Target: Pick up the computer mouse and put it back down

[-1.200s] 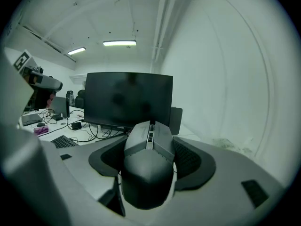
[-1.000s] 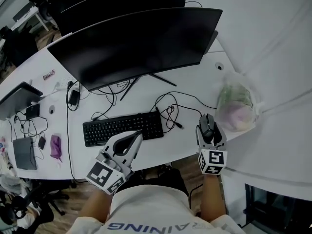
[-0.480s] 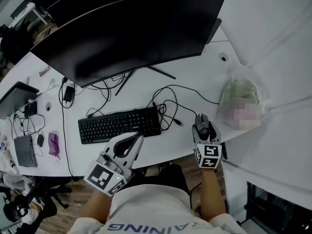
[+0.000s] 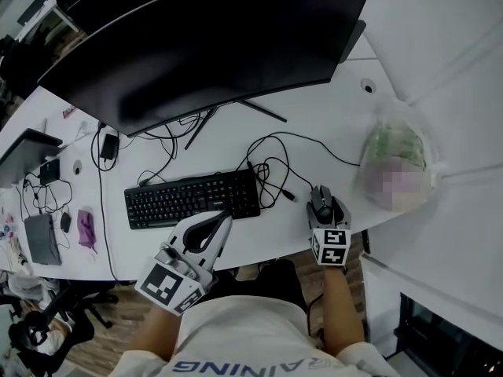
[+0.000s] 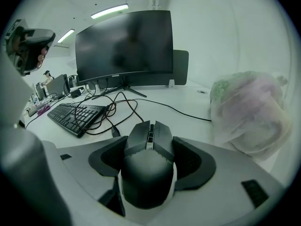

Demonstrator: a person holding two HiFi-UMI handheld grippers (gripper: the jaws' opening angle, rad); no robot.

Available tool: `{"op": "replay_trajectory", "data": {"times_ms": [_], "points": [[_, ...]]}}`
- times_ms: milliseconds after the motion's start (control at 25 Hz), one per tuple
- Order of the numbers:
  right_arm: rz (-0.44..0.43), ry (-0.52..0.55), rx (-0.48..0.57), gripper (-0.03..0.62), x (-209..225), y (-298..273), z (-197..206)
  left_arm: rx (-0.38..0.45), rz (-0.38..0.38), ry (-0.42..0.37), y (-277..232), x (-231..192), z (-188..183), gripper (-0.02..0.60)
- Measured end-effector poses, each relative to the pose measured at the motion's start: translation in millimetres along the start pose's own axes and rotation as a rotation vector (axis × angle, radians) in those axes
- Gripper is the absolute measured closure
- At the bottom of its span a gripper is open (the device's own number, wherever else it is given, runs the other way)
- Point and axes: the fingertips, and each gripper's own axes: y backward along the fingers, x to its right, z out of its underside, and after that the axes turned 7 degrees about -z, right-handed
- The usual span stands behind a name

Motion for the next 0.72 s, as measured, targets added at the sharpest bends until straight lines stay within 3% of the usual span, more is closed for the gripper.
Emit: {"op": "replay_trajectory", "data": {"times_ms": [720], "points": [[-0.002,0.026,-0.046,0.284,-4,-13,16,-0.017,-0.001,0.008,-2,-6,6,0.577]]}}
